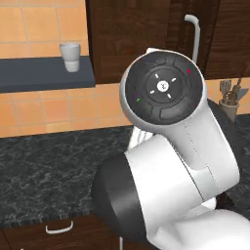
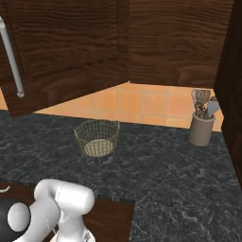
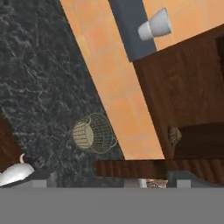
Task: Open the cabinet, pick up the bread from the cabinet and place it in the basket. Then move the basket to the dining counter.
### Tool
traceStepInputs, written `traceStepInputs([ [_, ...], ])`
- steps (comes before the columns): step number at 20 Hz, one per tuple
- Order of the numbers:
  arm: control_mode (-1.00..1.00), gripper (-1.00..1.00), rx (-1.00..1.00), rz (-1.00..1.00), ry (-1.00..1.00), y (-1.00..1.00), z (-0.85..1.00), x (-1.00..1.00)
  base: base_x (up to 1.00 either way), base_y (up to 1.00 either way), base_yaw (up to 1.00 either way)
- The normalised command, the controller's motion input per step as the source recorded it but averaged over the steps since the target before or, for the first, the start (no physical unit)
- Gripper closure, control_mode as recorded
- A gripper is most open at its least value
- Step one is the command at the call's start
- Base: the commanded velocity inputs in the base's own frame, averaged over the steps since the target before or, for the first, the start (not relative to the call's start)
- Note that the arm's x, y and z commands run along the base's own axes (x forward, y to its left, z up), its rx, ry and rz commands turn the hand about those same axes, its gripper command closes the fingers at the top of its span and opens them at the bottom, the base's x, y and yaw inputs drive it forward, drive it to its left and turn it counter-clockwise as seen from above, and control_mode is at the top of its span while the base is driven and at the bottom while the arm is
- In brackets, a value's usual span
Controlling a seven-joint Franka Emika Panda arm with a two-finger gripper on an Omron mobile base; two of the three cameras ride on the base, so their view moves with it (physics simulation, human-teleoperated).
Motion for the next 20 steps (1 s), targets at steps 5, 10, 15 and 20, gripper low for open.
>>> traceStepInputs([
  [5,-1.0,-1.0,-0.64,-0.33,0.24,0.19,-0.57,1.0,0.0,0.0,0.0],
  [10,-1.0,-1.0,-0.37,-0.47,0.19,-0.11,-0.32,1.0,0.0,0.0,0.0],
  [15,-1.0,-1.0,-0.32,-0.55,0.16,-0.61,0.06,0.54,0.0,0.0,0.0],
  [20,-1.0,-1.0,-0.17,-0.49,0.01,-0.99,0.43,-0.16,0.0,0.0,0.0],
])
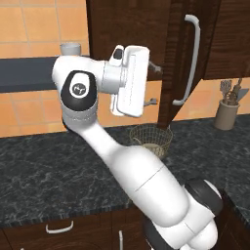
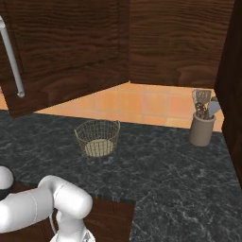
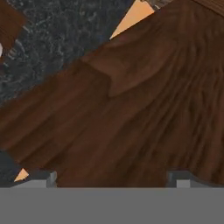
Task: Open the cabinet, pick up the bread from the cabinet and place it in the basket. Then move the basket to the dining counter.
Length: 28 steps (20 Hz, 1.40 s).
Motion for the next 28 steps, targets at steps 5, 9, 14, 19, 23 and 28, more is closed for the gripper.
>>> traceStepInputs([
  [5,-1.0,-1.0,-0.02,-0.32,-0.1,-1.0,0.54,-0.55,0.0,0.0,0.0],
  [9,-1.0,-1.0,0.01,-0.13,-0.27,-1.0,0.21,-0.73,0.0,0.0,0.0],
  [14,-1.0,-1.0,0.2,-0.02,-0.1,-1.0,-0.09,-0.33,0.0,0.0,0.0],
  [19,-1.0,-1.0,0.08,0.0,0.0,-1.0,-0.03,0.05,0.0,0.0,0.0],
  [23,-1.0,-1.0,0.04,0.0,0.0,-0.68,-0.11,0.0,0.0,0.0,0.0],
  [28,-1.0,-1.0,0.05,0.0,-0.01,0.04,-0.18,0.0,0.0,0.0,0.0],
])
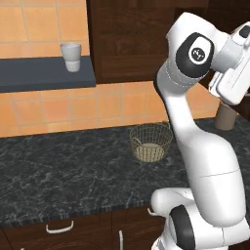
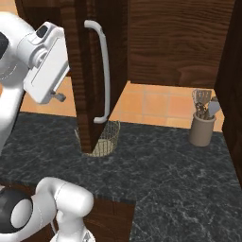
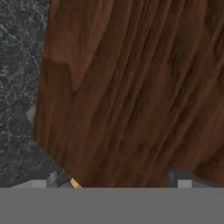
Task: Open the cabinet, pick up the bread from the cabinet and place it in the basket. Then move the basket to the dining counter.
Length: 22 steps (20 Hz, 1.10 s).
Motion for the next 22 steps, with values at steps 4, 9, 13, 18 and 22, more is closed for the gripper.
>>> traceStepInputs([
  [4,-1.0,-1.0,0.05,0.0,-0.04,0.59,-0.15,0.0,0.0,0.0,0.0],
  [9,-1.0,-1.0,0.06,0.04,-0.11,0.58,-0.43,0.22,0.0,0.0,0.0],
  [13,-1.0,-1.0,0.18,0.01,-0.24,0.53,-0.69,0.57,0.0,0.0,0.0],
  [18,-1.0,-1.0,0.23,0.0,-0.36,0.49,-0.65,0.77,0.0,0.0,0.0],
  [22,-1.0,-1.0,0.1,0.0,-0.45,0.39,-0.61,0.59,0.0,0.0,0.0],
])
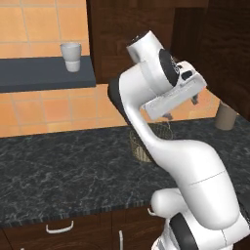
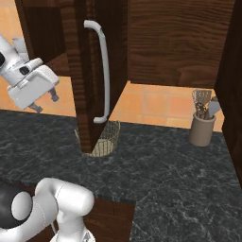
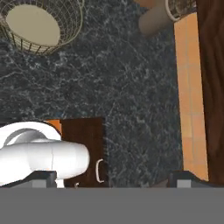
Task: Open the cabinet, pick up the bread from the cabinet and place it in the basket. Then move the basket to the dining counter.
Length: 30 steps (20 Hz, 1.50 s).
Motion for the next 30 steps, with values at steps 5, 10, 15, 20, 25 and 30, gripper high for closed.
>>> traceStepInputs([
  [5,-1.0,-1.0,0.01,-0.03,-0.51,0.05,-0.25,0.27,0.0,0.0,0.0],
  [10,-1.0,-1.0,0.15,0.0,-0.29,-0.19,0.0,0.23,0.0,0.0,0.0],
  [15,-1.0,-1.0,0.12,-0.1,-0.02,-0.07,0.44,0.48,0.0,0.0,0.0],
  [20,-1.0,-1.0,0.07,-0.09,0.08,-0.11,0.3,0.66,0.0,0.0,0.0],
  [25,-1.0,-1.0,0.11,-0.03,-0.12,-0.14,0.14,0.65,0.0,0.0,0.0],
  [30,-1.0,-1.0,0.04,0.0,-0.24,-0.05,0.15,0.65,0.0,0.0,0.0],
])
